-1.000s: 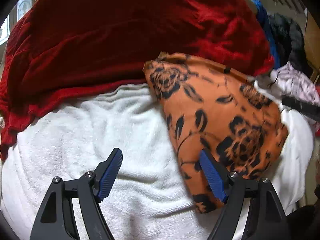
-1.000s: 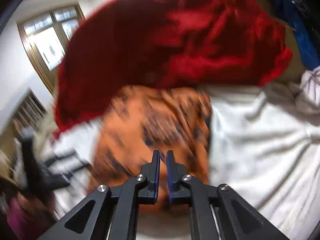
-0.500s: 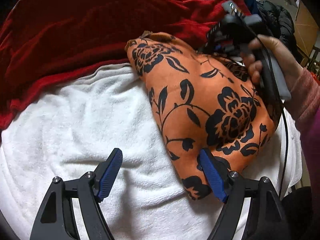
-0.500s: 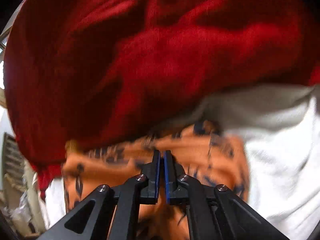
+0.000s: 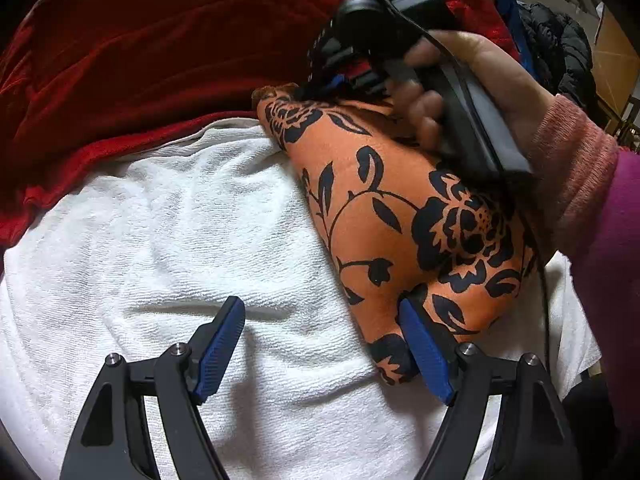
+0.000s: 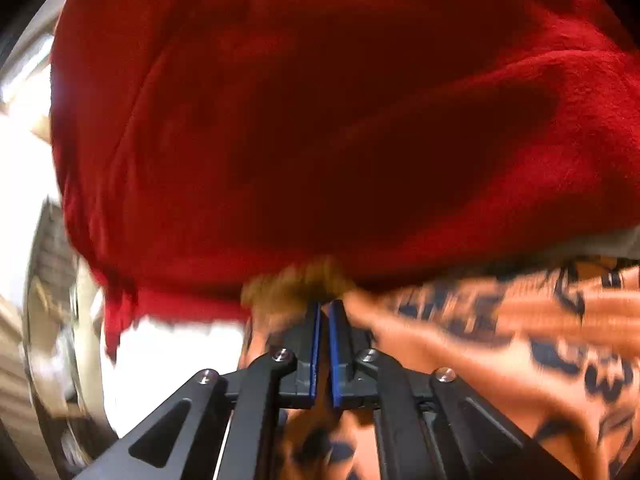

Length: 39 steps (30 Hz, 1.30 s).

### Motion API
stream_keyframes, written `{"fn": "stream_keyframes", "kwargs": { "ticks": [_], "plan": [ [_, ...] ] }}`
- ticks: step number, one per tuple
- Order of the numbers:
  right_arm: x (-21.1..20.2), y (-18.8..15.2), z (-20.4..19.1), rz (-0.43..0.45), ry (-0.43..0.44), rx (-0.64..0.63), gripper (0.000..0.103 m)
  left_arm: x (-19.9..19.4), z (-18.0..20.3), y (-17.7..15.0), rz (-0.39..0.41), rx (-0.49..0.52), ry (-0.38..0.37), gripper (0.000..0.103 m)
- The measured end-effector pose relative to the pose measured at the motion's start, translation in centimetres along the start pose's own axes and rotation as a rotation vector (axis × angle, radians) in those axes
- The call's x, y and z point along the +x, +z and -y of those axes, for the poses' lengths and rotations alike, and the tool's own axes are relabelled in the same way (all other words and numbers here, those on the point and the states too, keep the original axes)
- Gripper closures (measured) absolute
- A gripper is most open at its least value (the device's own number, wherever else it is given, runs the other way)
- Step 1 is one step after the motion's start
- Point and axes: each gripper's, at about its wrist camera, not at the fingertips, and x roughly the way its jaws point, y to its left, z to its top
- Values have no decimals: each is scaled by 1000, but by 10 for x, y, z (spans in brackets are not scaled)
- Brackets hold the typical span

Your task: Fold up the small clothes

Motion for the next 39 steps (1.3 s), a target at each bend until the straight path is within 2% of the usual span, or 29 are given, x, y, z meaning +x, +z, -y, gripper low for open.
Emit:
{"fn": "stream_keyframes", "kwargs": {
  "ticks": [4,8,11,14,16,17,20,23,25,26,28,30,31,35,37,39],
  "plan": [
    [-44,-9,-3,70,43,-38,95,-3,-10,6,-19,-43,-52,22],
    [-108,-53,-8,91,102,-105,95,-30,-24,16,40,-79,-95,22],
    [-138,-101,-3,58,102,-152,94,-40,-22,22,79,-81,-85,22],
    [-142,-141,11,28,41,-176,94,-18,-8,20,21,-42,-41,22],
    [-140,-172,36,6,-16,-181,94,4,2,12,-59,14,-20,22],
    [-143,-177,47,8,3,-181,94,11,4,9,-75,27,-16,22],
    [-173,-174,70,42,42,-127,95,5,-5,13,-81,-20,-61,22],
    [-223,-169,83,197,36,-114,94,-13,-15,28,-16,-88,-121,22],
    [-228,-163,98,201,9,-77,94,-22,-16,39,27,-112,-156,22],
    [-221,-162,111,176,-18,-40,94,-24,-15,45,52,-117,-155,22],
    [-205,-161,128,130,-34,0,94,-19,-11,54,85,-114,-103,22],
    [-201,-160,139,121,-12,41,94,2,-1,57,41,-62,8,22],
    [-205,-160,134,127,-7,33,95,8,1,57,21,-53,18,22],
    [-241,-152,127,278,-12,-19,94,0,-11,55,5,-134,-80,22],
    [-247,-147,131,341,-36,11,94,-9,-20,54,39,-150,-59,22],
    [-239,-142,136,333,-36,70,94,-11,-33,53,45,-193,-67,22]
  ]
}}
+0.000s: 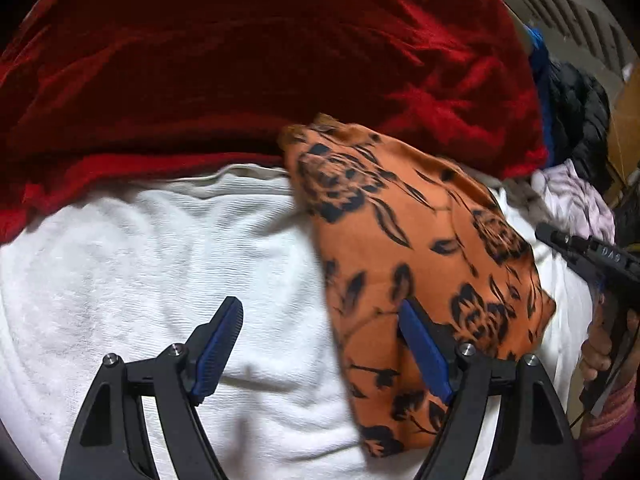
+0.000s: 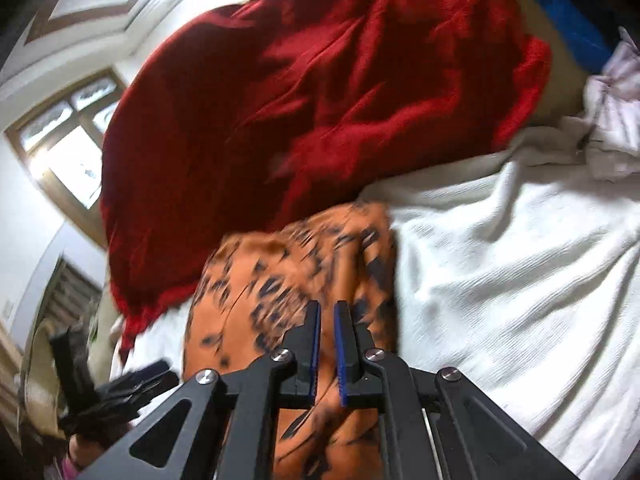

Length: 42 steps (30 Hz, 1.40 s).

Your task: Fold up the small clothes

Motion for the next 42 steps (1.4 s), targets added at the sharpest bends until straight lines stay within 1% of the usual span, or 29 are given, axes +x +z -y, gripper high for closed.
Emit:
{"fn": "stream_keyframes", "kwargs": {
  "ticks": [1,4,5,6,8,9,11,13,14,15,16,17,18,19,20,21,22,23,24,26,28,31,33,35,38,40,42],
  "plan": [
    [8,1,6,-29,10,38,94,1,-4,-3,-10,-17,-22,22],
    [26,4,29,-109,85,175,94,16,-15,-1,-68,-104,-132,22],
    [28,5,33,-118,95,190,95,19,-18,0,-77,-135,-160,22],
    [29,6,40,-117,127,223,95,23,-22,1,-87,-170,-191,22],
    [33,-3,50,-102,187,275,95,27,-24,1,-103,-207,-216,22],
    [26,0,54,-76,229,287,95,27,-25,0,-108,-219,-221,22],
    [10,4,47,0,272,247,94,26,-23,-1,-104,-219,-222,22],
    [-20,8,38,116,337,187,94,21,-22,-2,-93,-201,-215,22],
    [-41,9,30,196,376,131,94,17,-19,-2,-78,-186,-201,22],
    [-54,8,23,244,379,83,91,13,-17,-2,-57,-164,-183,22],
    [-66,6,16,296,365,30,76,12,-12,-2,-42,-148,-167,22],
    [-75,2,12,345,348,-16,31,12,-9,0,-20,-127,-137,22],
    [-79,-3,10,384,333,-46,1,10,-8,1,-4,-111,-107,22],
    [-75,-5,12,406,307,-46,0,7,-6,4,8,-99,-79,22],
    [-69,-4,14,376,285,-40,0,7,-6,4,14,-92,-63,22],
    [-51,2,19,263,277,-16,0,8,-5,4,11,-89,-58,22],
    [-37,6,21,173,276,18,0,10,-7,4,6,-89,-59,22],
    [-23,7,26,106,299,65,0,12,-7,5,-3,-93,-63,22],
    [-16,7,30,81,321,93,0,15,-9,6,-10,-100,-68,21],
    [-4,8,36,41,299,123,0,23,-15,8,-22,-113,-89,21],
    [12,10,45,-32,339,177,0,29,-19,11,-39,-133,-137,21],
    [34,6,61,-108,376,255,0,41,-24,17,-66,-163,-218,21],
    [48,4,63,-166,379,267,1,49,-28,21,-79,-182,-264,21],
    [61,-1,60,-209,362,253,5,54,-32,23,-86,-205,-304,22],
    [72,-3,54,-239,354,218,6,60,-31,25,-93,-212,-363,22],
    [76,-4,49,-251,336,197,6,62,-25,25,-102,-189,-375,22],
    [75,-5,46,-256,336,202,13,66,-18,24,-111,-166,-372,22]
  ]
}}
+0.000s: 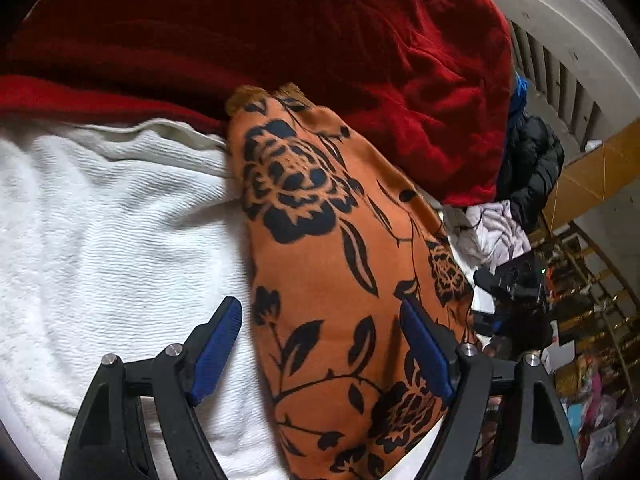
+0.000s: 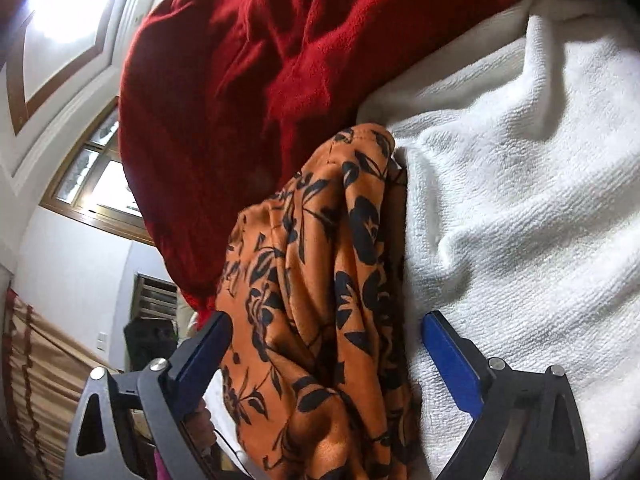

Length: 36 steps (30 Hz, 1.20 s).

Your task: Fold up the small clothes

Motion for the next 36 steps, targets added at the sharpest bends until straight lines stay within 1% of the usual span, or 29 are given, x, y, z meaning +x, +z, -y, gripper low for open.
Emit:
{"fn": "stream_keyframes", "kwargs": {
  "ticks": [1,2,3,4,5,7,8,11,14,15,16,17,18,20,22,23,25,26,27,28,29,30,33,36],
  "plan": [
    [-2,-1,-3,-5,17,3,22,4,3,0,-10,8,-3,22],
    [-3,-2,-10,-14,45,-21,28,8,6,-1,-20,14,-15,22],
    [-2,-3,-16,-16,35,-50,28,9,10,-1,-17,28,-12,22],
    [1,-6,-23,-22,-1,-91,28,8,14,-1,-15,41,-5,22],
    [3,-7,-25,-33,-28,-106,28,9,17,-1,-15,59,1,22],
    [19,-10,-17,-68,-88,-70,28,11,19,-1,-8,60,5,22],
    [20,-11,-17,-68,-89,-66,28,12,18,-1,-5,54,8,22],
    [20,-14,-33,-70,-68,-117,28,20,16,-1,0,46,26,22],
    [33,-21,-39,-76,-99,-121,29,22,19,-3,10,50,32,22],
    [34,-23,-46,-73,-110,-144,31,22,22,-3,13,57,35,22],
    [34,-25,-54,-75,-115,-180,41,21,24,-4,18,66,39,22],
    [34,-28,-64,-68,-122,-217,54,21,28,-4,26,79,46,22],
    [36,-30,-69,-60,-135,-241,59,22,31,-5,33,91,53,22],
    [44,-33,-69,-63,-165,-251,60,21,35,-5,40,105,59,22],
    [53,-36,-69,-74,-173,-220,61,20,41,-6,49,123,62,22],
    [54,-36,-73,-63,-187,-236,63,19,47,-6,56,142,62,22],
    [50,-41,-97,-30,-192,-291,65,15,60,-7,77,195,68,23],
    [50,-43,-105,-21,-193,-306,65,12,66,-8,90,214,70,26],
    [48,-49,-121,-2,-203,-346,66,8,74,-8,109,236,69,32],
    [47,-54,-131,14,-213,-377,66,3,77,-8,120,246,66,36],
    [46,-57,-138,27,-221,-397,66,-3,82,-8,136,260,64,46],
    [44,-62,-148,46,-229,-421,66,-11,88,-8,152,274,59,48],
    [34,-75,-173,105,-215,-462,66,-39,100,-11,206,306,51,48],
    [25,-89,-205,166,-160,-520,66,-73,115,-16,272,352,73,48]
  ]
}}
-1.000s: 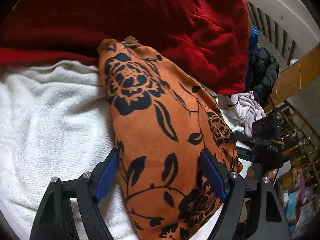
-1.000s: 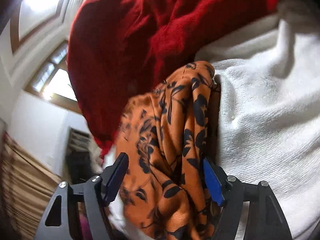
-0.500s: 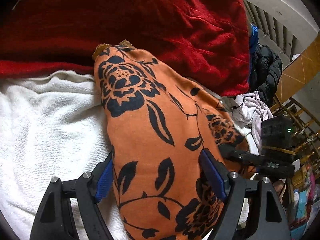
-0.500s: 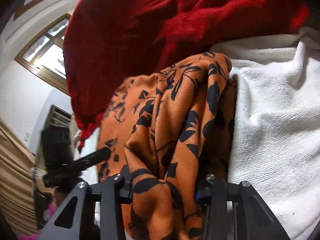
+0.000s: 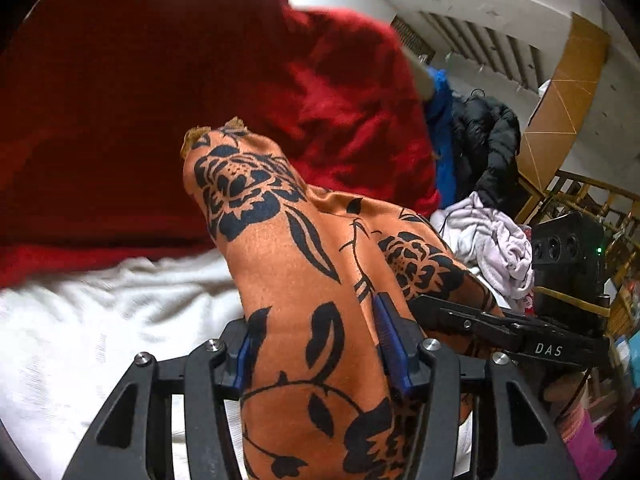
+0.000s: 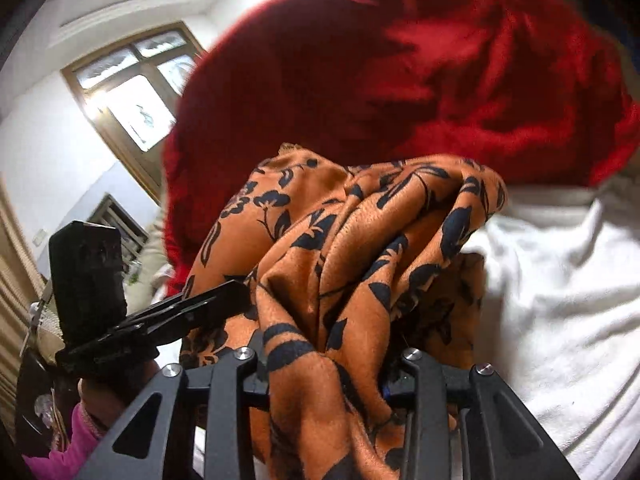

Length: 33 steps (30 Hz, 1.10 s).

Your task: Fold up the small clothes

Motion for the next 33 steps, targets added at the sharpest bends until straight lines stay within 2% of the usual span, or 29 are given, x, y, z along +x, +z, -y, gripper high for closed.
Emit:
{"fn": "stream_keyframes", "kwargs": {
  "ticks": [6,11,14,17,23,28,30,33],
  "plan": [
    [-13,-1,-72,108,76,-86,66,-78,0,8,126,34,46,48],
    [-7,-14,-114,134,107,-116,67,-114,-8,3,156,30,81,48],
    [11,-26,-127,105,108,-125,67,-123,-20,-9,138,17,114,48],
    [40,-41,-132,34,86,-115,67,-120,-36,-25,91,-10,157,48],
    [84,-77,-133,-83,8,-95,67,-86,-63,-61,-33,-74,222,48],
    [115,-108,-142,-142,-132,-116,67,-63,-68,-83,-112,-29,312,48],
    [120,-114,-143,-140,-176,-152,66,-54,-65,-92,-129,21,384,44],
    [118,-117,-136,-135,-215,-187,66,-50,-64,-98,-134,50,422,39]
  ]
}}
